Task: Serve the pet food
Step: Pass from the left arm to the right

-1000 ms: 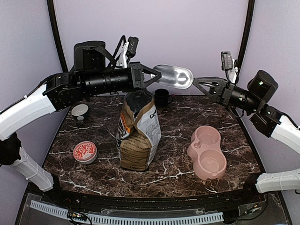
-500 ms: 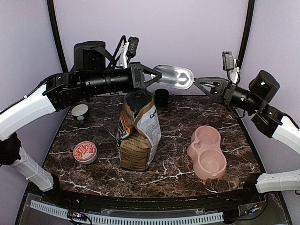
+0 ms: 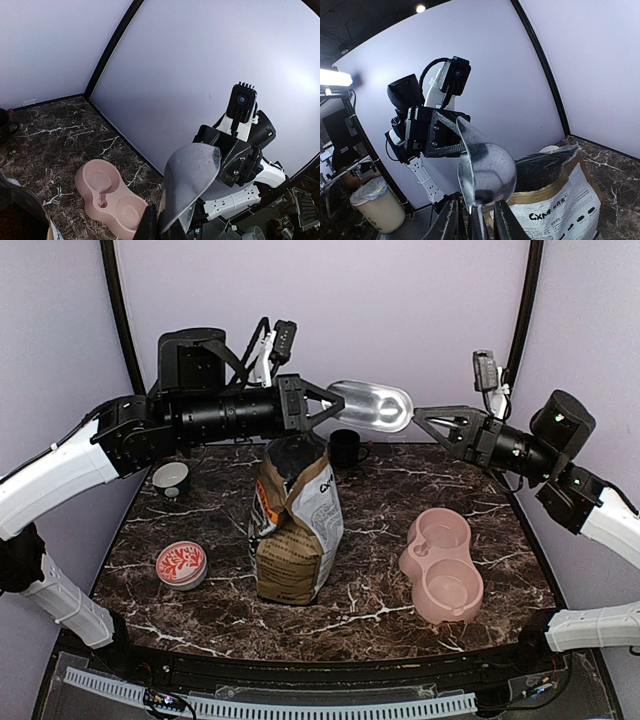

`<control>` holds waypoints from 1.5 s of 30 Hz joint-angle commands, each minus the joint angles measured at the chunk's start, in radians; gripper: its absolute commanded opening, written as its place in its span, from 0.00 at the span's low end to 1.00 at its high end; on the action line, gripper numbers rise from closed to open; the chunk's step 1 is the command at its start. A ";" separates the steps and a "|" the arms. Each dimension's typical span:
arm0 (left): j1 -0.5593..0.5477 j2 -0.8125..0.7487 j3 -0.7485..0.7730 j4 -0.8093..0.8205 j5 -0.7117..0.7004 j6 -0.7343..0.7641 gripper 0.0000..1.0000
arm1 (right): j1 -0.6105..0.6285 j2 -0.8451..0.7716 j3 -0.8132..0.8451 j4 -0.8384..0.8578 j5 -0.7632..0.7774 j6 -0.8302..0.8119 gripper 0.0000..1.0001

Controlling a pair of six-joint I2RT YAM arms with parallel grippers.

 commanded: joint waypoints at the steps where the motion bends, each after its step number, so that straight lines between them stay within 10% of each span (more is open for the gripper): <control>1: 0.008 -0.007 0.027 -0.062 -0.061 0.026 0.00 | 0.009 -0.008 0.026 0.035 -0.035 -0.021 0.26; 13: 0.008 0.006 0.040 -0.092 -0.073 0.036 0.00 | 0.009 0.002 0.039 0.013 -0.052 -0.035 0.17; 20: 0.008 0.005 0.033 -0.097 -0.072 0.030 0.00 | 0.009 -0.011 0.029 0.041 -0.019 -0.011 0.33; 30: 0.009 0.014 0.031 -0.110 -0.084 0.028 0.00 | 0.010 -0.009 0.024 0.023 -0.038 -0.029 0.00; 45: 0.018 0.049 0.143 -0.259 -0.192 0.126 0.05 | 0.009 -0.074 -0.037 -0.180 0.211 -0.136 0.00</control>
